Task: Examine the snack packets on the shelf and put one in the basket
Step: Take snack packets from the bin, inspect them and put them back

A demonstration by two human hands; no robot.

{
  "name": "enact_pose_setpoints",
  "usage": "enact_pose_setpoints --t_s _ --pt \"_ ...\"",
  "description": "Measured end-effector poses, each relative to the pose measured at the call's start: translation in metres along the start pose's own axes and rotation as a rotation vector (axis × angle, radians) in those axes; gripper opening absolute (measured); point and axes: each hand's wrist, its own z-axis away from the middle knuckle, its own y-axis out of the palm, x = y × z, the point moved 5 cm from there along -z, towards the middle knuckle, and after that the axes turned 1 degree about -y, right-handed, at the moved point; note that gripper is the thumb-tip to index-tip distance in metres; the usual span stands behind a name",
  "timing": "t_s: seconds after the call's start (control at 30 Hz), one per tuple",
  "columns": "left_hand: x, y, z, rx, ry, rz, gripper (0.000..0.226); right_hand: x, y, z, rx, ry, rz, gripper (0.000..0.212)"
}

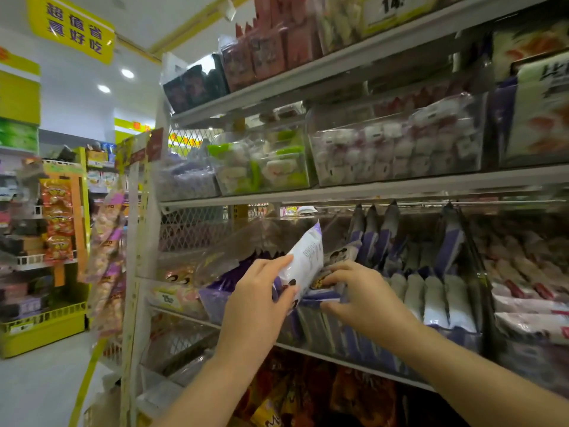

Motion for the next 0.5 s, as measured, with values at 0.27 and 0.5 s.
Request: enact_pose_setpoints --t_s 0.27,0.5 --pt "0.011 0.001 -0.016 -0.061 -0.085 0.137 0.044 0.005 -0.025 -0.031 -0.071 -0.173 0.236 0.015" --pt "0.020 0.014 -0.035 -0.042 -0.073 0.159 0.042 -0.007 -0.025 -0.087 0.012 -0.132 0.448 0.022"
